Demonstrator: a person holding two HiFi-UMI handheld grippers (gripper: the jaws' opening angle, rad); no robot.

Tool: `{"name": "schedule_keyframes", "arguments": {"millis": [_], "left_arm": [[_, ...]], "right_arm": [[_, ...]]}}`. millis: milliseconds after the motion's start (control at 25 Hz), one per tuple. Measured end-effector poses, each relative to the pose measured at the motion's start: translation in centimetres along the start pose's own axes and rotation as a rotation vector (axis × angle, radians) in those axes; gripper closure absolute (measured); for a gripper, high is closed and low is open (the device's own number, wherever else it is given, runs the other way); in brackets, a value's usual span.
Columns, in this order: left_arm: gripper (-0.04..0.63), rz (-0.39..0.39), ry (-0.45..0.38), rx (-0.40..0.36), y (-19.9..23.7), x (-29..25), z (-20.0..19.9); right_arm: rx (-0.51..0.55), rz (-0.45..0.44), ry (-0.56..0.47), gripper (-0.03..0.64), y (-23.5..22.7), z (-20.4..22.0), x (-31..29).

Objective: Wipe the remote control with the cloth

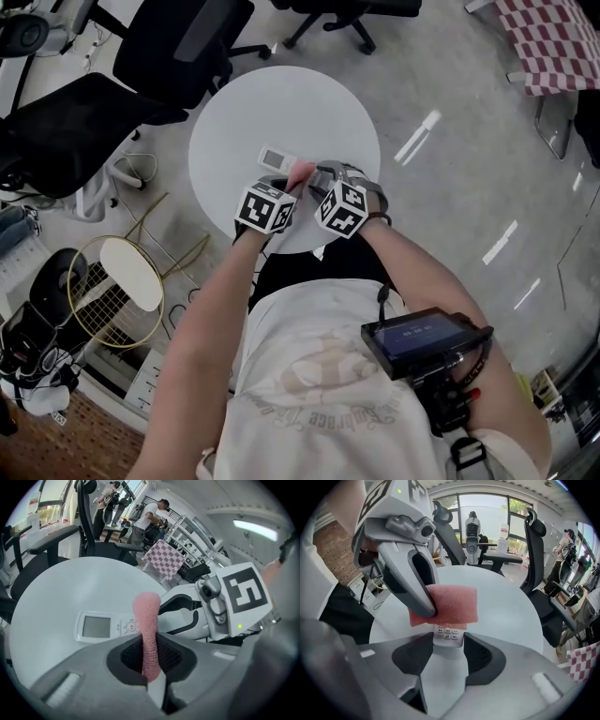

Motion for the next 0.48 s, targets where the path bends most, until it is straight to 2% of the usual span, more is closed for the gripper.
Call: {"name": "schedule_keyframes", "arguments": {"millis": [160, 480], "left_arm": [[0.565, 0.003, 0.031, -0.024, 0.1, -0.7, -1.0], [0.566, 0.007, 0.103, -0.013, 0.2, -1.5, -1.8]], "right_arm": [[0.051, -0.012, -0.003, 0.403, -0.1, -0.7, -0.1], [0.023, -0.067, 0.024, 0.405, -0.9, -1.1, -0.1]]}}
Point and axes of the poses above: the fingertips, and each gripper's own axes: x backward along the fingers, y to its left, z out of its underside, the point moved 5 cm from there along x, backward along the fingers, and after that the axes turned 5 degrees about y, right-handed, at the moved point
